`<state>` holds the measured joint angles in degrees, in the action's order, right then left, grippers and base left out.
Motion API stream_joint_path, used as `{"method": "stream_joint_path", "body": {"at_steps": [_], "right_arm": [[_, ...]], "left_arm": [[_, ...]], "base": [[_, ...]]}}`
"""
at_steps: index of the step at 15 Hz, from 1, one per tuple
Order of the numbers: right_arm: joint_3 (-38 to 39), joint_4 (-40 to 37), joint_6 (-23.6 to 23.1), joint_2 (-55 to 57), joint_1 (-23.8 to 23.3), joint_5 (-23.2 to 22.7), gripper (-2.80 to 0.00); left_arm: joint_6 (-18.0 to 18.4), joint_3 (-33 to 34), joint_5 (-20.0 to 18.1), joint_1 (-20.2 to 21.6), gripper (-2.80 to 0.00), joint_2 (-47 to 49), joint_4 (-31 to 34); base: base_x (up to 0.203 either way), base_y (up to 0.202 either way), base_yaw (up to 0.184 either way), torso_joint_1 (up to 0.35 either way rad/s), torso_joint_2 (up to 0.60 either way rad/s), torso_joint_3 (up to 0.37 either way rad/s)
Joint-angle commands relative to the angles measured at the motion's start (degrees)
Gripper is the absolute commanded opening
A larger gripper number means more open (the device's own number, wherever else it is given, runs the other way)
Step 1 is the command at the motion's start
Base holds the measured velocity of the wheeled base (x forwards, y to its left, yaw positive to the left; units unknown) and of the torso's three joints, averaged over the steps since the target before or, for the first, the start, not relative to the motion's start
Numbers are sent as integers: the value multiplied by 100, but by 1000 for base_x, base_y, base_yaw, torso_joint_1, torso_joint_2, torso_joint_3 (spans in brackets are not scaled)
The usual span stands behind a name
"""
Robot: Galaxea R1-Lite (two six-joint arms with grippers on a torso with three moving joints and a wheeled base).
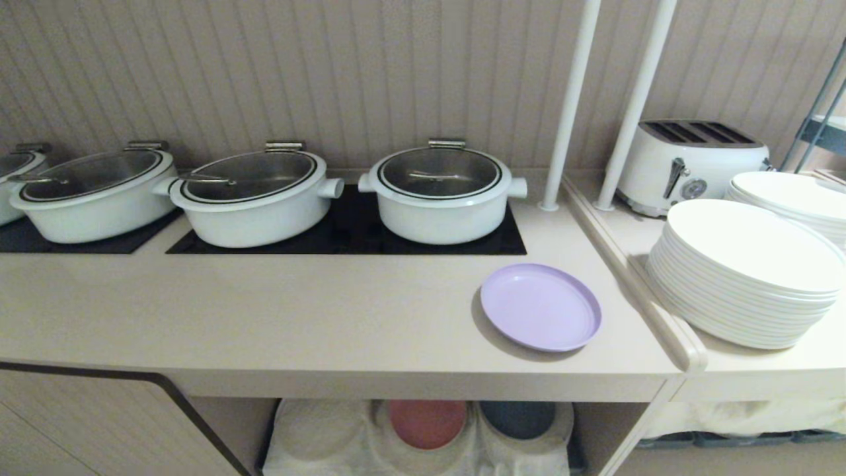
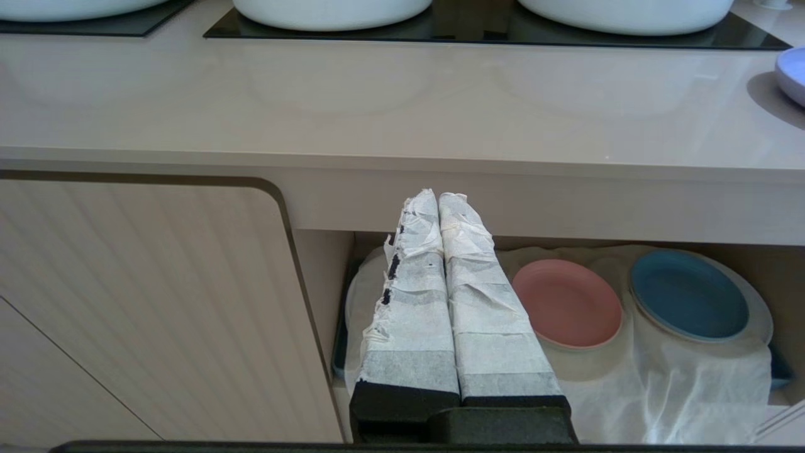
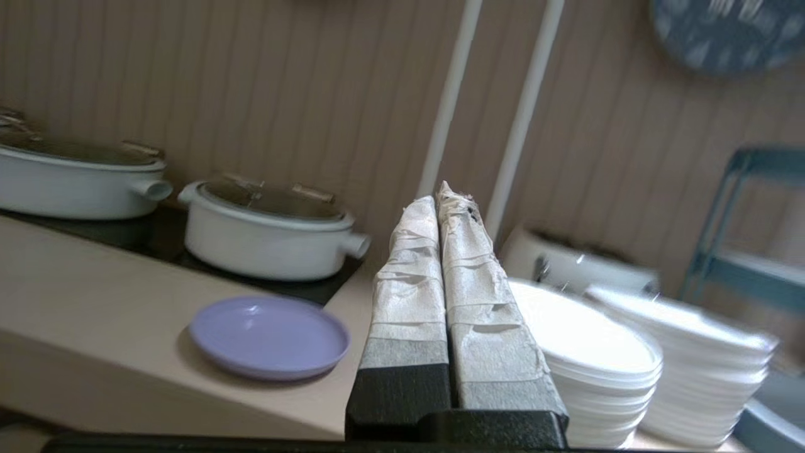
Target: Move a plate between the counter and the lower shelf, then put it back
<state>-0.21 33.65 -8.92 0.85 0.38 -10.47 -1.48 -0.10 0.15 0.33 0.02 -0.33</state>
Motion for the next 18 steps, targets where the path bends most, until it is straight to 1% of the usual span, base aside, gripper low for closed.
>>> {"method": "stream_joint_path", "body": {"at_steps": [1, 2, 4, 7, 9, 12, 14, 15, 16, 17, 18], "right_arm": [[13, 138, 113, -78, -3, -26, -280], [12, 259, 241, -85, -3, -3, -280], [12, 496, 330, -77, -3, 11, -280], [12, 678, 260, -85, -3, 19, -280], [12, 464, 86, -85, -3, 11, -280], [14, -757, -77, -85, -3, 20, -280], [13, -1875, -441, -85, -3, 17, -280], [7, -2424, -740, -85, -3, 19, -280], [-50, -2782, -971, -83, -3, 71, -280], [-106, -2984, -1041, -85, -3, 248, -280], [-111, -3028, -1041, -82, -3, 307, -280]], "left_arm": [[-2, 1, 3, 2, -280, 6, -2], [-2, 1, 3, 2, -280, 6, -2], [-2, 1, 3, 2, -280, 6, -2], [-2, 1, 3, 2, -280, 6, -2], [-2, 1, 3, 2, -280, 6, -2], [-2, 1, 3, 2, -280, 6, -2], [-2, 1, 3, 2, -280, 6, -2], [-2, 1, 3, 2, -280, 6, -2], [-2, 1, 3, 2, -280, 6, -2], [-2, 1, 3, 2, -280, 6, -2], [-2, 1, 3, 2, -280, 6, -2]], "base": [[0, 0, 0, 0, 0, 0], [0, 0, 0, 0, 0, 0], [0, 0, 0, 0, 0, 0], [0, 0, 0, 0, 0, 0], [0, 0, 0, 0, 0, 0], [0, 0, 0, 0, 0, 0], [0, 0, 0, 0, 0, 0], [0, 0, 0, 0, 0, 0], [0, 0, 0, 0, 0, 0], [0, 0, 0, 0, 0, 0], [0, 0, 0, 0, 0, 0]]}}
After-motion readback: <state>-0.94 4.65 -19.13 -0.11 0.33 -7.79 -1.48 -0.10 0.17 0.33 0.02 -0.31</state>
